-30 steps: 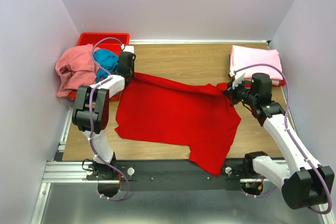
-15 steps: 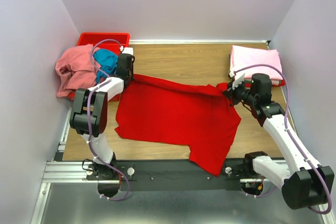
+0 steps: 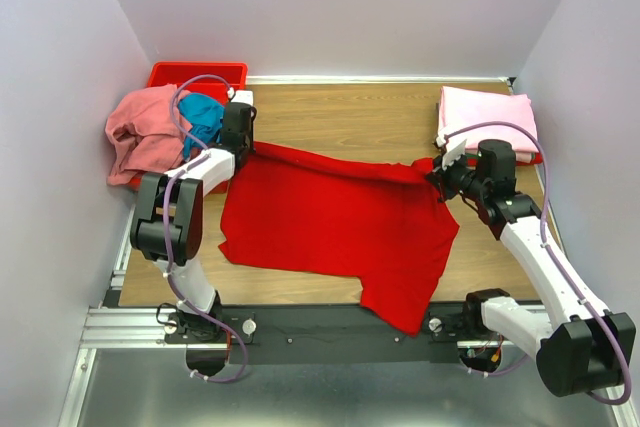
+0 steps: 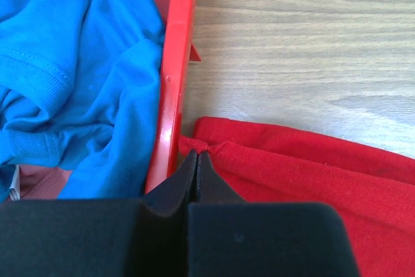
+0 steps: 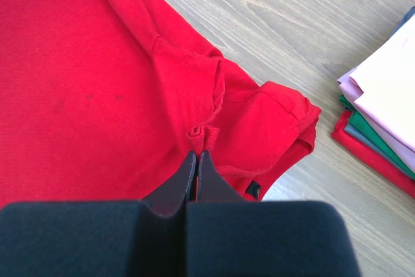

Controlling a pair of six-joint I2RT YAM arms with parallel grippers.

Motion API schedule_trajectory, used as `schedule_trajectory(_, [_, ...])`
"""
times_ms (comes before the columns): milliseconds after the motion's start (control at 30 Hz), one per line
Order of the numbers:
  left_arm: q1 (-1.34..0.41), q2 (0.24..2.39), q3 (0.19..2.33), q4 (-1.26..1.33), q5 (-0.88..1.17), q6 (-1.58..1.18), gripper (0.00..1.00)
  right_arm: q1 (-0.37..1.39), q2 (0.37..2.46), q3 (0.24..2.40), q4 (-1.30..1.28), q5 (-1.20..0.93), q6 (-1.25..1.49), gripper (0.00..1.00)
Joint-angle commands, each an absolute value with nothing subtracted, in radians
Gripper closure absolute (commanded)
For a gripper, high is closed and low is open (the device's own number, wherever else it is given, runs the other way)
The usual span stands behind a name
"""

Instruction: Fold and stack the t-shirts

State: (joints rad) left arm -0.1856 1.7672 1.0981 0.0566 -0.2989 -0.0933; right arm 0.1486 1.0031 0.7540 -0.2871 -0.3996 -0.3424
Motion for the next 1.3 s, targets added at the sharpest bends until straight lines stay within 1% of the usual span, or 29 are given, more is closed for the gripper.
schedule_trajectory(0, [-0.189,1.744,1.085,0.038,-0.337,-0.091,1.00,0.143,1.003,0.749,-0.295,-0.374,-0.350,0.99])
schedule_trajectory(200, [-0.192,1.743,1.083,0.017,-0.339,-0.094,1.00,0.143,1.003,0.747,-0.293,-0.374,-0.350,1.00])
schedule_trajectory(233, [-0.192,1.740,1.081,0.012,-0.337,-0.098,0.97,0.141,1.005,0.749,-0.293,-0.373,-0.350,1.00])
schedule_trajectory(267, [-0.192,1.721,1.080,0.008,-0.333,-0.100,0.93,0.141,1.008,0.747,-0.293,-0.374,-0.350,0.99])
schedule_trajectory(300, [-0.192,1.707,1.078,0.003,-0.322,-0.104,0.83,0.141,1.009,0.749,-0.293,-0.374,-0.350,1.00])
schedule_trajectory(333, [-0.193,1.691,1.068,0.003,-0.312,-0.119,0.79,0.141,1.011,0.749,-0.293,-0.373,-0.351,1.00])
schedule_trajectory(367, [-0.195,1.643,1.063,0.002,-0.299,-0.129,0.70,0.143,1.014,0.749,-0.293,-0.374,-0.351,1.00])
schedule_trajectory(433, [-0.205,1.552,1.042,0.008,-0.250,-0.150,0.64,0.141,1.023,0.747,-0.293,-0.377,-0.353,1.00])
schedule_trajectory(467, [-0.210,1.520,1.032,0.015,-0.214,-0.155,0.60,0.141,1.026,0.747,-0.293,-0.376,-0.356,1.00])
schedule_trajectory(567, [-0.216,1.407,1.005,0.037,-0.145,-0.169,0.56,0.141,1.034,0.746,-0.293,-0.379,-0.359,0.99])
schedule_trajectory(667, [-0.218,1.309,0.982,0.038,-0.118,-0.166,0.55,0.143,1.040,0.742,-0.295,-0.371,-0.362,1.00])
schedule_trajectory(733, [-0.218,1.229,0.962,0.038,-0.124,-0.158,0.54,0.141,1.037,0.738,-0.293,-0.367,-0.364,1.00])
schedule_trajectory(833, [-0.218,1.149,0.940,0.022,-0.155,-0.129,0.50,0.141,1.029,0.730,-0.295,-0.367,-0.370,1.00])
schedule_trajectory(933, [-0.218,1.057,0.919,0.002,-0.187,-0.108,0.44,0.141,1.023,0.723,-0.296,-0.373,-0.380,1.00])
schedule_trajectory(1033, [-0.218,0.964,0.884,-0.032,-0.181,-0.106,0.43,0.141,1.022,0.722,-0.311,-0.374,-0.391,1.00])
schedule_trajectory(1200, [-0.218,0.871,0.830,-0.055,-0.166,-0.110,0.42,0.141,1.028,0.723,-0.344,-0.385,-0.420,1.00])
schedule_trajectory(1267, [-0.219,0.839,0.819,-0.061,-0.164,-0.112,0.40,0.141,1.032,0.723,-0.356,-0.385,-0.429,0.99])
